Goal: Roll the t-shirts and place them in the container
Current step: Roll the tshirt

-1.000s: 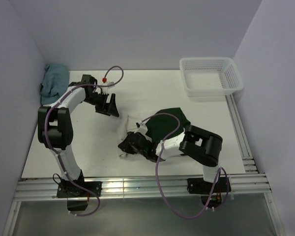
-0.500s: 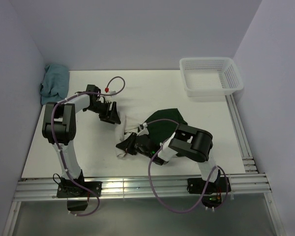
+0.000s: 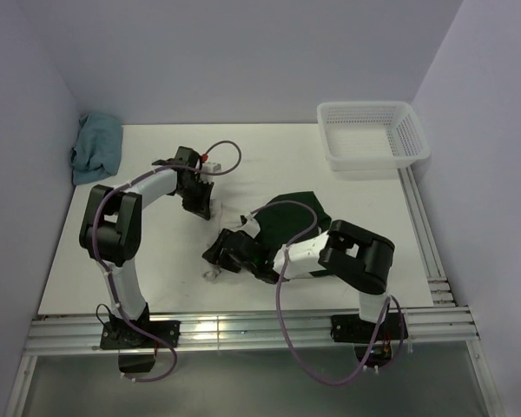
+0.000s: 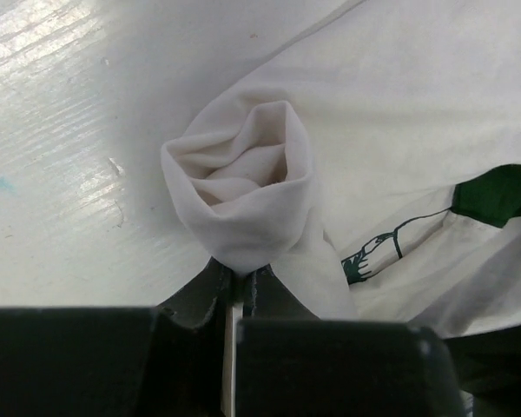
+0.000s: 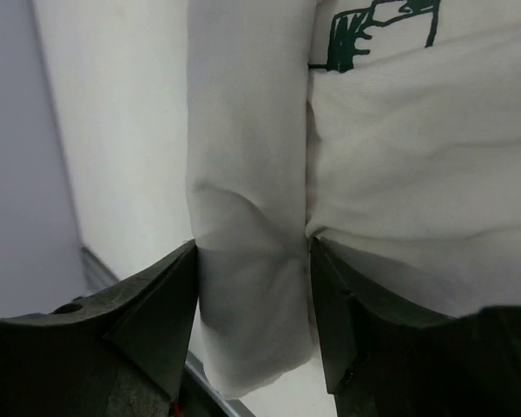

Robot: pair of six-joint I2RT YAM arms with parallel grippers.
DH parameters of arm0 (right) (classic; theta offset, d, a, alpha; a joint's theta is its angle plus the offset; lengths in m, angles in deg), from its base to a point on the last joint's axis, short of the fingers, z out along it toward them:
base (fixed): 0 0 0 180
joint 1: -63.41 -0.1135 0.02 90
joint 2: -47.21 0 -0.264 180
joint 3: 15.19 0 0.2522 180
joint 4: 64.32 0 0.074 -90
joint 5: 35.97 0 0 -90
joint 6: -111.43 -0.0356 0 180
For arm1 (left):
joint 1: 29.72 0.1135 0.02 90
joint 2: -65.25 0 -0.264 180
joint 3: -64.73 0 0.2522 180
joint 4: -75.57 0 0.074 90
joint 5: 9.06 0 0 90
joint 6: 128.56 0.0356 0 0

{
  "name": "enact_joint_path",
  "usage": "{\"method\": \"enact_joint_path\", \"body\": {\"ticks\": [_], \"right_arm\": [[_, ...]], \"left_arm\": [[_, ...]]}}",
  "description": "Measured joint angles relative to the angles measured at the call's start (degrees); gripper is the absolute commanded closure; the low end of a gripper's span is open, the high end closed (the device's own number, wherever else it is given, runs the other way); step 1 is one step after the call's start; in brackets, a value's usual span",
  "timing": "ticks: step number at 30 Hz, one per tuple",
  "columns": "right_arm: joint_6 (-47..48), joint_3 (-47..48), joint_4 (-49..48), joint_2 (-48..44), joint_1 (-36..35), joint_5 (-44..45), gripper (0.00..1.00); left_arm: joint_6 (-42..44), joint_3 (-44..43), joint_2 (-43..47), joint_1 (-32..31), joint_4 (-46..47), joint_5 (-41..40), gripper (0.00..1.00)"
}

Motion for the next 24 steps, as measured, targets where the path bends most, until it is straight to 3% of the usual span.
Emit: {"method": "enact_joint_path", "body": {"ticks": [6,12,24], "right_arm": [[2.8,8.2,21.0,-2.3,-2.7,7.0,0.39],[5.9,18.1,38.1,-2.9,-5.4,14.4,0.48],[12.7,35.3,48.1,4.4,-6.5,20.2,0.53]], "left_arm": [[-0.1,-1.4,0.2,-2.7,-1.9,-5.6,1.0],[-0.1,-2.5,0.2,-4.3,-3.5,-8.9,1.0],[-0.1,-5.1,-0.5,-6.2,-6.4,-11.8,1.0]]}}
